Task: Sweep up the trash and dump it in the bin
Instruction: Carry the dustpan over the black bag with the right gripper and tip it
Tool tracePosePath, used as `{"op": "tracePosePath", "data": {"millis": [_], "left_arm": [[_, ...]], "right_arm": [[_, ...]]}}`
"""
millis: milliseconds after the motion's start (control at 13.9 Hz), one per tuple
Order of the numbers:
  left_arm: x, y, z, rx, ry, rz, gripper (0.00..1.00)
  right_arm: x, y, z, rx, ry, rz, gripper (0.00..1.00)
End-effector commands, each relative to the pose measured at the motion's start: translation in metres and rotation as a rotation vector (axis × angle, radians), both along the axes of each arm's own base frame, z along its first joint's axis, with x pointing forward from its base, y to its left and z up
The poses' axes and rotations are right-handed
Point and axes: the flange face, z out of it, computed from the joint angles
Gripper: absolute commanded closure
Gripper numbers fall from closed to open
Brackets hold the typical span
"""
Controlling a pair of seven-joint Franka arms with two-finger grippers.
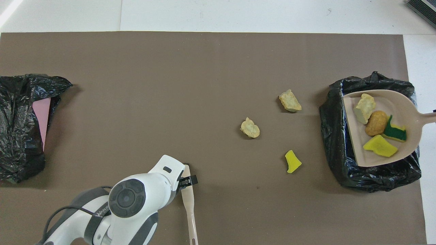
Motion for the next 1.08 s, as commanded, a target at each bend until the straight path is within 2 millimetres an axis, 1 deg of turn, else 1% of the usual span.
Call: {"op": "tracePosePath", "data": {"millis": [0,72,216,288,360,432,503,575,647,719,863,935,1007], "left_arm": [[0.061,0.012,0.002,0.003,-0.025,-0.044,0.00],[0.077,0.021,0.004,-0.002,-0.039,-0.069,0.00],[0.110,0.042,0.009,-0.012,-0.068,-0.107,0.00],[0.122,0.052,0.014,-0.012,-0.075,-0.117,0.00],[0.134,0.066,0.021,0.008,-0.086,-0.137,0.00],[0.145,0.080,0.032,0.030,-0.098,-0.158,0.00],[0.154,0.090,0.045,0.038,-0.092,-0.181,0.00],[0.161,0.097,0.061,0.040,-0.082,-0.207,0.00],[0.169,0.107,0.078,0.043,-0.071,-0.230,0.00],[0.174,0.117,0.095,0.043,-0.068,-0.252,0.00],[0.182,0.126,0.129,0.042,-0.061,-0.260,0.00],[0.187,0.132,0.142,0.043,-0.053,-0.257,0.00],[0.190,0.138,0.151,0.042,-0.055,-0.246,0.00]], "right_arm": [[-0.009,-0.010,-0.006,-0.093,0.012,0.047,1.00],[-0.010,-0.013,-0.009,-0.107,0.015,0.050,1.00],[-0.008,-0.005,-0.009,-0.194,0.036,0.097,1.00],[-0.005,0.003,-0.009,-0.227,0.042,0.117,1.00],[-0.005,0.011,-0.010,-0.250,0.048,0.126,1.00],[-0.007,0.014,-0.009,-0.279,0.048,0.126,1.00],[-0.007,0.016,-0.009,-0.305,0.049,0.126,1.00],[-0.006,0.023,-0.007,-0.331,0.045,0.137,1.00],[-0.009,0.026,-0.006,-0.360,0.043,0.128,1.00],[-0.013,0.038,-0.003,-0.395,0.024,0.108,1.00],[-0.030,0.055,-0.006,-0.460,0.012,0.043,1.00],[-0.035,0.069,-0.005,-0.491,-0.006,0.021,1.00],[-0.040,0.079,-0.005,-0.530,-0.006,0.013,1.00]]}}
